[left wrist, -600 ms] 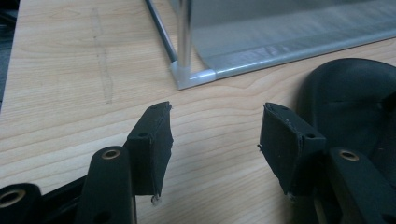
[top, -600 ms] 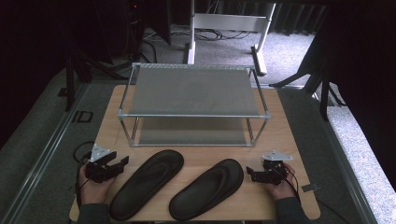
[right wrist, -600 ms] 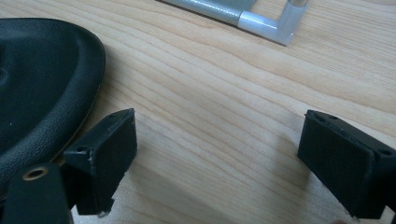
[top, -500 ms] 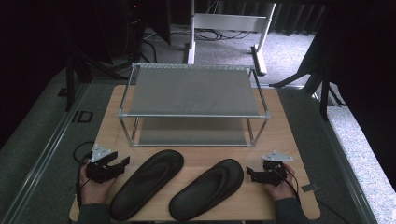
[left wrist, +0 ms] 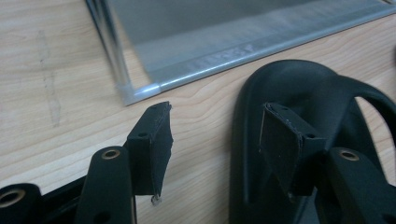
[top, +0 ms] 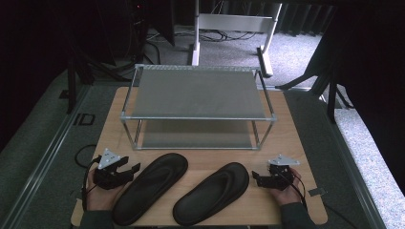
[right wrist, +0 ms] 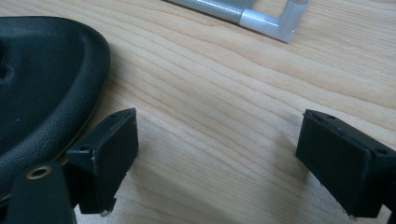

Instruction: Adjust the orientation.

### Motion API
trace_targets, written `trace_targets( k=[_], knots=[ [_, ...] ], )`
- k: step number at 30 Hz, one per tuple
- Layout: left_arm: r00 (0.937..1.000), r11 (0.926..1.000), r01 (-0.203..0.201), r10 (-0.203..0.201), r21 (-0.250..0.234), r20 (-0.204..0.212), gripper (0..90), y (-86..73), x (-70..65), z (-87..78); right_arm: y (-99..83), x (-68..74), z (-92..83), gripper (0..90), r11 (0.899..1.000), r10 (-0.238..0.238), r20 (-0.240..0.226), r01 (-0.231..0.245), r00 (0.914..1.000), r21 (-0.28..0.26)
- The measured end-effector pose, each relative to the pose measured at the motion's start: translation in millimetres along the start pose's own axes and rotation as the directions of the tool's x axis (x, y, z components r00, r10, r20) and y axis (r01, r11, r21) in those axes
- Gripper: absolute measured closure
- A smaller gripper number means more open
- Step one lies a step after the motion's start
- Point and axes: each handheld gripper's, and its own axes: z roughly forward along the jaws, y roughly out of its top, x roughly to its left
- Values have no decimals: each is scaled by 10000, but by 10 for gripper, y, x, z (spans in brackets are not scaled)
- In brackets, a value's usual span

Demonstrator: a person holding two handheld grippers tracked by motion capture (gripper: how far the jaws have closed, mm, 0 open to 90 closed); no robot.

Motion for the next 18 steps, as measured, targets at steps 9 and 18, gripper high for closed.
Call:
trace_targets(
  k=[9,18],
  knots=[
    [9998,9999,-23,26,-163,193,440,17,-17,-23,-2,0,-2,124,10000,-10,-17,10,10000,1],
    [9979,9995,-307,305,20,575,463,36,-91,-11,-2,0,-2,124,10000,-9,-17,9,10000,1]
  ],
)
